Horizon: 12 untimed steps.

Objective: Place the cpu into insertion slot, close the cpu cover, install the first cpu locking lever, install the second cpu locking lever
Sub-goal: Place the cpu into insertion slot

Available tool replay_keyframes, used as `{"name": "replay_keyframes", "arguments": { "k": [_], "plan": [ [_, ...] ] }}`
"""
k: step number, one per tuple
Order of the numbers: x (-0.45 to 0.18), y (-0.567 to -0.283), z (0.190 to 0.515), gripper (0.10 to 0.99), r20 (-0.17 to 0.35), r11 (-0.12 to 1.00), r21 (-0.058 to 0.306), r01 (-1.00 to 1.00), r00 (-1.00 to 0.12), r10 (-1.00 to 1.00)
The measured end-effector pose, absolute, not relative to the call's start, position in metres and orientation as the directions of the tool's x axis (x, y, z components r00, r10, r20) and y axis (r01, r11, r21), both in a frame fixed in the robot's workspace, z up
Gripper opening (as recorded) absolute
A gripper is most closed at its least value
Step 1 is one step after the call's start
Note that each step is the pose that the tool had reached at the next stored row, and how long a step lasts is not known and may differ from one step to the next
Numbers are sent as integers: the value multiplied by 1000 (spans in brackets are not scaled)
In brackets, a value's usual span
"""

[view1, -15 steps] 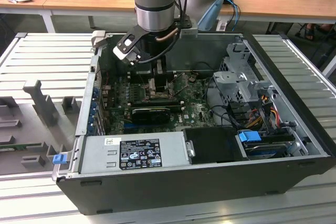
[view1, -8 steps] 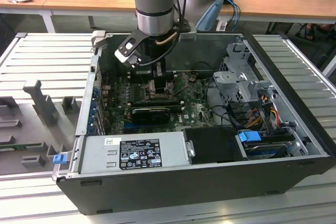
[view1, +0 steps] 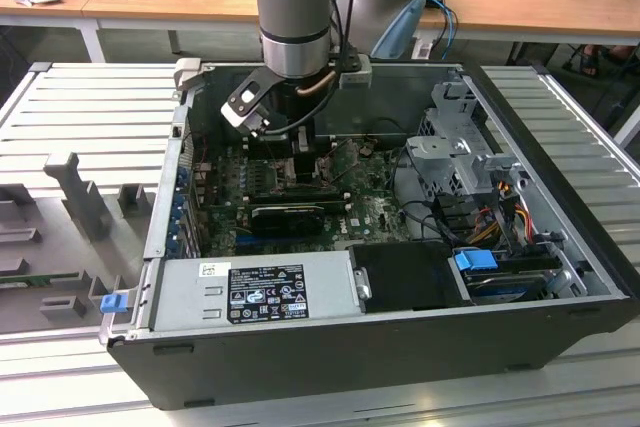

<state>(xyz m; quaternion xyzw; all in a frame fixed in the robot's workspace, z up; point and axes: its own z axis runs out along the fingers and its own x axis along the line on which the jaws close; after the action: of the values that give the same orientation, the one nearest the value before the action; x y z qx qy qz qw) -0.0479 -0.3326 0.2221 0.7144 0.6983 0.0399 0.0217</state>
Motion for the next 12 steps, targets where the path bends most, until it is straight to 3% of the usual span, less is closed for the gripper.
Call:
{"name": "replay_keyframes", "arguments": {
  "k": [12],
  "plan": [
    [-46, -323, 208, 529, 27, -25, 87, 996, 22, 999]
  ]
}}
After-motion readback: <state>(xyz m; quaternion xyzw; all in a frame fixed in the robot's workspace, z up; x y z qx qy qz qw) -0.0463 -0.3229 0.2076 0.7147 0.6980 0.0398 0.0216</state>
